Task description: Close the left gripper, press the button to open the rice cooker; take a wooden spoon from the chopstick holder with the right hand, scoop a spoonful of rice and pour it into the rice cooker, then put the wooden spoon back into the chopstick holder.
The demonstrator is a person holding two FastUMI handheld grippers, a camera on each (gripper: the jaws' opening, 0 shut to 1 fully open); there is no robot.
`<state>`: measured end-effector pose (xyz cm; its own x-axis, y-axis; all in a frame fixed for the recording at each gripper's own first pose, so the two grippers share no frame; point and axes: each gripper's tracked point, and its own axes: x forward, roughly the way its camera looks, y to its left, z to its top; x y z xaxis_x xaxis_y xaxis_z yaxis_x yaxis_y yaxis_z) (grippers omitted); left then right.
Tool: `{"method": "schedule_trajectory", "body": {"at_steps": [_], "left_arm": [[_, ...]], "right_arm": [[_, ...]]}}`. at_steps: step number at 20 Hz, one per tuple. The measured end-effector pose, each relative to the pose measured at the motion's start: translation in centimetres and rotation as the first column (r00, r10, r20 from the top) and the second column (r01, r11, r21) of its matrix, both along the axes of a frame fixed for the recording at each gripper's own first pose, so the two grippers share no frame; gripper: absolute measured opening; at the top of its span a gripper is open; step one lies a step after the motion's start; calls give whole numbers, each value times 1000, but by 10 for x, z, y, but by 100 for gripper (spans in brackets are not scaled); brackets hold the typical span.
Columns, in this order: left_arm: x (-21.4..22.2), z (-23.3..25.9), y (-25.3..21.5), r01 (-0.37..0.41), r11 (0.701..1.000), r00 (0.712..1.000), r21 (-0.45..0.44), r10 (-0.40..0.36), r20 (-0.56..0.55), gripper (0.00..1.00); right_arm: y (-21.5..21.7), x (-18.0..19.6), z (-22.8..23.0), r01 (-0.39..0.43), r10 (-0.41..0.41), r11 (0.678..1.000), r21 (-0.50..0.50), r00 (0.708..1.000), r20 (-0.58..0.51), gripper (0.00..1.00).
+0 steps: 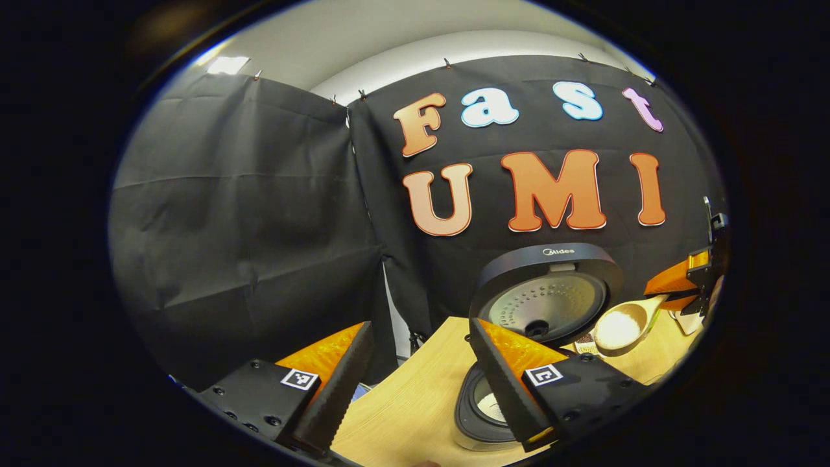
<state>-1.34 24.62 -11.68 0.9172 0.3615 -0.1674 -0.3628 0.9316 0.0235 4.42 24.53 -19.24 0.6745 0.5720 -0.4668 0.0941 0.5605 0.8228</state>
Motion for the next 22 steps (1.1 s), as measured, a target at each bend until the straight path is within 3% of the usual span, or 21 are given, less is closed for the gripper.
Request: {"method": "schedule_trajectory", "body": {"at_steps": [4,6,8,9,10,11,17,18,20,22], "left_arm": [[1,-6,4,1,1000,1000,-8,-1,-8,93],[2,-5,7,1,1000,1000,1,-1,-4,100],[1,-5,10,0,1000,1000,0,0,-4,100],[2,-7,12,-2,1000,1000,-1,2,-6,93],[2,-8,13,-4,1000,1000,-4,4,-7,93],[1,-9,13,-5,1000,1000,-5,5,-7,100],[-2,-10,19,-15,1000,1000,-5,15,-6,100],[-2,-9,19,-16,1000,1000,-3,16,-4,93],[-1,-6,20,-12,1000,1000,6,12,5,100],[-2,-6,20,-11,1000,1000,16,11,6,96]], "right_arm": [[20,1,-9,-43,58,985,-170,995,82,8],[28,1,-13,-66,103,962,-266,987,127,8],[35,0,-14,-75,138,938,-339,976,166,8],[39,2,-12,-79,155,928,-365,971,182,8],[43,2,-11,-85,173,918,-387,965,198,8],[46,2,-10,-88,189,909,-408,958,214,8],[55,3,3,-101,263,868,-486,924,278,8],[56,3,5,-105,277,862,-496,917,288,8],[59,4,11,-108,304,849,-516,900,312,8],[61,3,16,-109,343,825,-554,876,339,8]]}}
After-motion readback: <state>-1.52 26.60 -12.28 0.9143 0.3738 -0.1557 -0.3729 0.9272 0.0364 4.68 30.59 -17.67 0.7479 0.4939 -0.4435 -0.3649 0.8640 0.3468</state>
